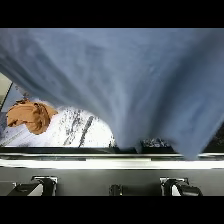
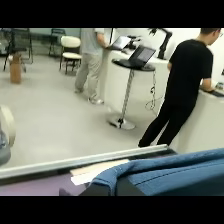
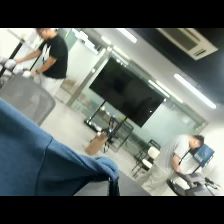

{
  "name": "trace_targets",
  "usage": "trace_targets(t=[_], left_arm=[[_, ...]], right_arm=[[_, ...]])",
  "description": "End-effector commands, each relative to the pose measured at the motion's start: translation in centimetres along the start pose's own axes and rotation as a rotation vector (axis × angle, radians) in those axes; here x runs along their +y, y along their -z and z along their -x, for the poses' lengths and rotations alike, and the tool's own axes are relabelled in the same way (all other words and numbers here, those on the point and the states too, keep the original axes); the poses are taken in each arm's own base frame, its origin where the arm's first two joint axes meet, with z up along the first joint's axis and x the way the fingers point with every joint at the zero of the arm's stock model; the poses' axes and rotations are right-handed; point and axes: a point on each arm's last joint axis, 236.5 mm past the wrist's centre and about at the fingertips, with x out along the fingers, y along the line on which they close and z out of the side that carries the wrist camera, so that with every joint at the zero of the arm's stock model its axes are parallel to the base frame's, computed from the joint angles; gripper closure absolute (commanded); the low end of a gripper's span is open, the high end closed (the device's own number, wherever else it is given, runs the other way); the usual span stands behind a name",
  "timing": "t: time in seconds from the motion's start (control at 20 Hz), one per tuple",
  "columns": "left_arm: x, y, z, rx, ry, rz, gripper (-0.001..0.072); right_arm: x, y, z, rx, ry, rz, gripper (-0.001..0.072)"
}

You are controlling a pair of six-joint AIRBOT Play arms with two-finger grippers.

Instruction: Fold the shirts.

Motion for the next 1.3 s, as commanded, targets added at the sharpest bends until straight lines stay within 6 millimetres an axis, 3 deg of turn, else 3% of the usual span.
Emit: trace_targets(t=[0.0,0.1,0.35,0.45,0.55,0.7,0.8,0.9,1.0,1.05,1.1,1.15,1.2,1.25], left_arm=[[2.8,4.3,-2.1,0.128,-0.051,0.052,0.0681],[5.3,9.8,-4.7,0.265,-0.065,0.13,0.0681],[13.0,29.0,-10.7,0.624,-0.148,0.357,0.0681],[16.4,35.0,-13.1,0.671,-0.207,0.418,0.068],[19.1,39.9,-15.0,0.721,-0.251,0.469,0.068],[20.7,47.7,-15.8,0.862,-0.27,0.561,0.0679],[20.0,51.8,-15.4,0.963,-0.25,0.639,0.068],[19.0,54.0,-15.1,1.025,-0.221,0.713,0.068],[18.7,54.3,-15.2,1.033,-0.21,0.735,0.0676],[18.7,53.7,-15.2,1.034,-0.202,0.734,0.0574],[18.8,52.7,-15.0,1.044,-0.184,0.737,0.0262],[19.1,51.5,-14.5,1.058,-0.164,0.74,0.0032],[19.2,50.2,-13.8,1.081,-0.139,0.746,0.0031],[19.3,49.2,-12.5,1.118,-0.115,0.757,0.0031]], right_arm=[[1.0,3.8,-3.0,0.093,-0.047,-0.023,0.0665],[3.8,9.6,-7.0,0.221,-0.163,-0.062,0.0665],[16.9,31.9,-16.4,0.617,-0.519,-0.268,0.0664],[21.7,38.9,-19.7,0.657,-0.543,-0.427,0.0665],[26.1,43.5,-21.4,0.696,-0.547,-0.656,0.0664],[32.2,47.4,-21.4,0.774,-0.594,-0.973,0.0664],[36.0,48.4,-19.8,0.835,-0.693,-1.012,0.0664],[38.2,48.4,-18.8,0.872,-0.757,-0.991,0.0664],[37.7,47.9,-19.1,0.864,-0.743,-0.994,0.0661],[36.4,47.6,-19.3,0.854,-0.722,-0.997,0.0596],[34.6,46.9,-19.5,0.833,-0.703,-0.991,0.0433],[32.4,46.1,-19.4,0.814,-0.687,-0.984,0.0212],[29.7,45.3,-18.8,0.802,-0.675,-0.965,0.0078],[27.3,45.2,-17.7,0.813,-0.664,-0.934,0.0086]])
